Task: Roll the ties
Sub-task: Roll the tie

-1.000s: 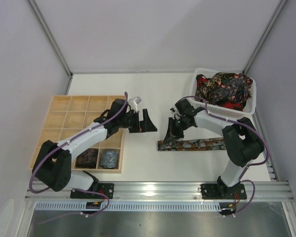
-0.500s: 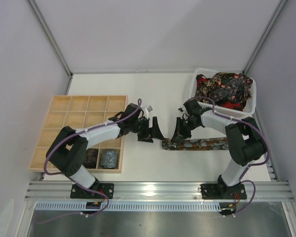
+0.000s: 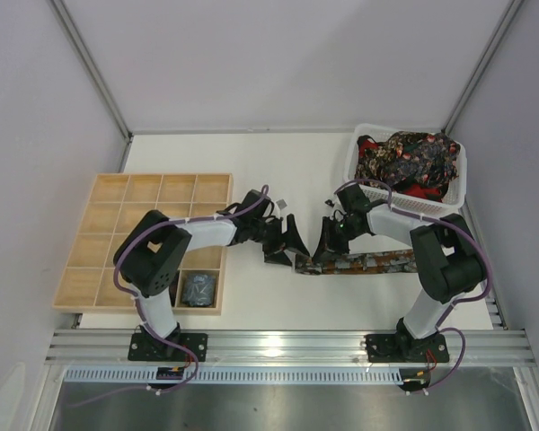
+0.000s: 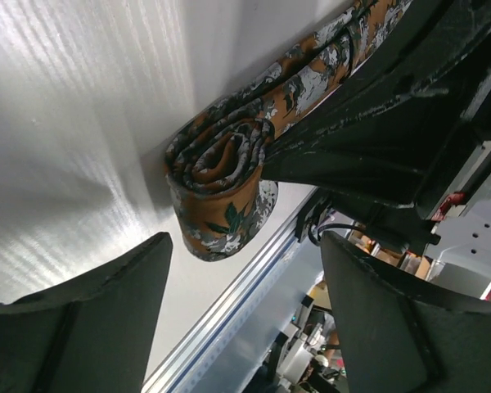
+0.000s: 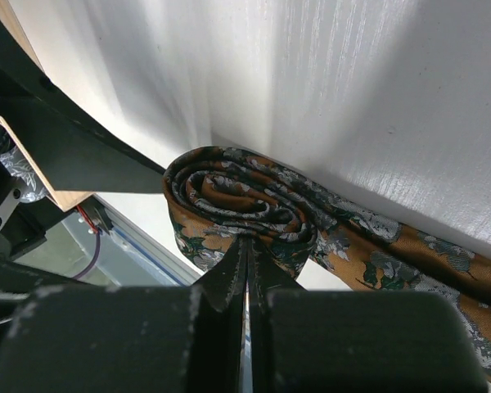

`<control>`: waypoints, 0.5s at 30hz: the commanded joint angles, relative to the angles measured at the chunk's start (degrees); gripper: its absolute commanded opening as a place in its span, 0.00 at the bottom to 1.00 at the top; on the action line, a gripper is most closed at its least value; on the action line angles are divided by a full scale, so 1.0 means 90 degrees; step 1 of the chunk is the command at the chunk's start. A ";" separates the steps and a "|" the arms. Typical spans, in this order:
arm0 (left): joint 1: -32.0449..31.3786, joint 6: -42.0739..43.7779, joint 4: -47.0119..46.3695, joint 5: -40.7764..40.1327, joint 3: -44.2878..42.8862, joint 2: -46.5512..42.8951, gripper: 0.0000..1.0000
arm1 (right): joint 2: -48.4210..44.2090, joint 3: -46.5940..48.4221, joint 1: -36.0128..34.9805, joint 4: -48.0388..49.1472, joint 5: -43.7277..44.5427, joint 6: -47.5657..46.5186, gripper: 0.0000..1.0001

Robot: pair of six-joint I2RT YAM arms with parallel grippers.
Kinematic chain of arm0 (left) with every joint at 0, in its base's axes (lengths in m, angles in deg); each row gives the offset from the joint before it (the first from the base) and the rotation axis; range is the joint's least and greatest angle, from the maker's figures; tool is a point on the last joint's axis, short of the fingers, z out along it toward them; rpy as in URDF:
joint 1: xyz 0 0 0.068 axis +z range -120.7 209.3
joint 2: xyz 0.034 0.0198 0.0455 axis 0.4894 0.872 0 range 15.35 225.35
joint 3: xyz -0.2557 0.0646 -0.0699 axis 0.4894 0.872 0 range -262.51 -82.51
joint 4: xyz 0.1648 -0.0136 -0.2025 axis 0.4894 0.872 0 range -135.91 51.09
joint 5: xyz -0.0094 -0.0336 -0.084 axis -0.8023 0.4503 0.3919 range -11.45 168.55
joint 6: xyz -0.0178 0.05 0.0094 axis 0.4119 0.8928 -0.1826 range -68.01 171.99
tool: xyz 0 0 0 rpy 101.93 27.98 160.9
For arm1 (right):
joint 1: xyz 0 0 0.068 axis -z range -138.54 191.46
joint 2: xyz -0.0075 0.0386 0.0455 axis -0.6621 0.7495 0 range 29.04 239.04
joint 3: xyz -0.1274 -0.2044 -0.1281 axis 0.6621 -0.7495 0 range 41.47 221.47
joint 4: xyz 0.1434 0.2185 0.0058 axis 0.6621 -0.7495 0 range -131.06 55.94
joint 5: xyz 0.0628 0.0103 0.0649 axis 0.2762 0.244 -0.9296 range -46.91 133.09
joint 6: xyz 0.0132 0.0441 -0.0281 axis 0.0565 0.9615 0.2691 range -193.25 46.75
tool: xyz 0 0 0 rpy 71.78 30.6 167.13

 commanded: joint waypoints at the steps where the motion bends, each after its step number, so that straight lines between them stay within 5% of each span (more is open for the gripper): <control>1: -0.0103 -0.0353 0.0029 0.0171 -0.0326 0.0152 0.78 | -0.0212 -0.0098 0.0007 0.0129 0.0054 -0.0164 0.00; 15: -0.0387 -0.0090 0.0479 -0.0034 -0.0629 0.0679 0.55 | -0.0290 -0.0089 0.0017 0.0129 0.0054 -0.0164 0.00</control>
